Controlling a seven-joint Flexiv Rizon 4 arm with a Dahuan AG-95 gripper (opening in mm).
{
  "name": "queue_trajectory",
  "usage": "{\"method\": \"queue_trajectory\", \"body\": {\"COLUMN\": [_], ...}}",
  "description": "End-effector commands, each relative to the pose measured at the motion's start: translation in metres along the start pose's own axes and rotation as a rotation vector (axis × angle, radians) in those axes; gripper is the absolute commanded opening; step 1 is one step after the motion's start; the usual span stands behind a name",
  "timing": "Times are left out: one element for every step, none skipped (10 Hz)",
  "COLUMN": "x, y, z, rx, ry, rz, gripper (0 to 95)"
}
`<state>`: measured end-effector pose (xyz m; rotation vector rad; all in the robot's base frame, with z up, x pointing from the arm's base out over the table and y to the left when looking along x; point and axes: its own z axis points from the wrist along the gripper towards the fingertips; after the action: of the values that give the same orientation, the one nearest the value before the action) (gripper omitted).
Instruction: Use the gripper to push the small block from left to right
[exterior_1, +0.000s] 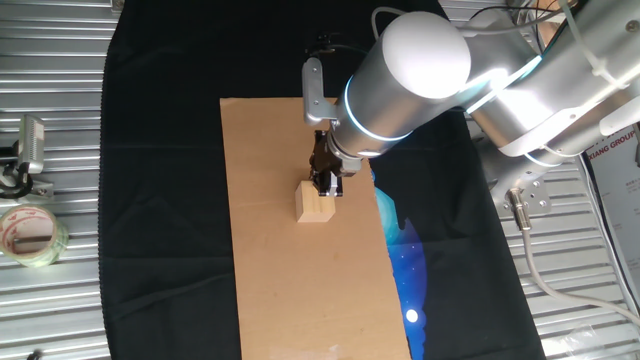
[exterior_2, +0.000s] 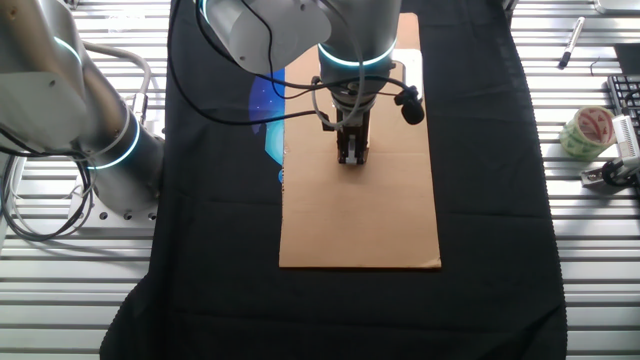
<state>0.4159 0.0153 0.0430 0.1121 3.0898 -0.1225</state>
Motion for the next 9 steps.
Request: {"method": "queue_trajectory", "body": {"x": [0.0002,0.0003,0.0003,0.0003,0.0004,0.0004,0.0004,0.0004,0.0005], "y": [0.0012,0.0017,0.0018,0.0019,0.0024,0.0025,0.0025,0.0027,0.0032], "z": [0.0006,0.0008,0.0008,0.0008,0.0009,0.0009,0.0009,0.001,0.001], "rx": [0.004,0.005,0.005,0.005,0.006,0.007,0.007,0.007,0.007], "ry": [-0.002,-0.002,-0.002,-0.002,-0.003,-0.003,-0.003,-0.003,-0.003], "rz": [0.006,0.008,0.008,0.009,0.012,0.013,0.014,0.015,0.017], "gripper": [0.0,0.0,0.0,0.0,0.0,0.0,0.0,0.0,0.0]}}
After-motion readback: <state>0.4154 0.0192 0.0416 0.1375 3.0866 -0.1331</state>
